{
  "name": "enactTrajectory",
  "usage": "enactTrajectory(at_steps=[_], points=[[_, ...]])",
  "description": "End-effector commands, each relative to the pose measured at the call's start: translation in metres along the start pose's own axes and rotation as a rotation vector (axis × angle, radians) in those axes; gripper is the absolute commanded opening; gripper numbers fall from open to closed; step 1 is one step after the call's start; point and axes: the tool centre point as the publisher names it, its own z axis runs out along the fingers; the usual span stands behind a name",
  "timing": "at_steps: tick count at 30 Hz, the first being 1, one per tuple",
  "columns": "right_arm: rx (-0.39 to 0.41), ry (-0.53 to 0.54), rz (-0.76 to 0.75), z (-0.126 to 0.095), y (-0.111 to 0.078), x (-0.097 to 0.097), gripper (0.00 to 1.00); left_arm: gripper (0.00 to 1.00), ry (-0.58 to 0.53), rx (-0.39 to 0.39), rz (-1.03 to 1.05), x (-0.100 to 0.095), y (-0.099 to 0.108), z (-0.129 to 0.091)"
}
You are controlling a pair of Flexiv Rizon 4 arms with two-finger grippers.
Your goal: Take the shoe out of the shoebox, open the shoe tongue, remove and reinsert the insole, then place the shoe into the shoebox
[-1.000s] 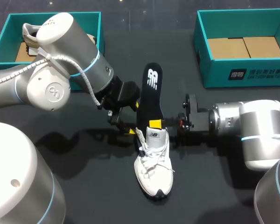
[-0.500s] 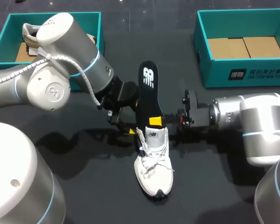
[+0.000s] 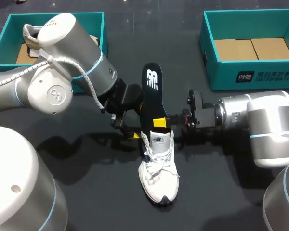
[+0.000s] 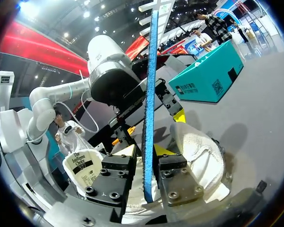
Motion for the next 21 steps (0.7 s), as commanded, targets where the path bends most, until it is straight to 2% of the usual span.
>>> enactTrajectory(at_steps=[1, 10, 14, 21], points=[[0.016, 0.005, -0.006, 0.002, 0.006, -0.001, 0.21, 1.00, 0.000, -0.001, 0.000, 0.000, 0.000, 0.001], [0.042, 0.013, -0.037, 0.004, 0.017, -0.001, 0.17, 1.00, 0.000, -0.001, 0.000, 0.000, 0.000, 0.001], [0.048, 0.016, -0.043, 0.005, 0.020, -0.002, 0.00, 1.00, 0.000, -0.001, 0.000, 0.000, 0.000, 0.001], [0.049, 0.009, -0.035, 0.005, 0.021, -0.003, 0.00, 1.00, 0.000, -0.001, 0.000, 0.000, 0.000, 0.001]])
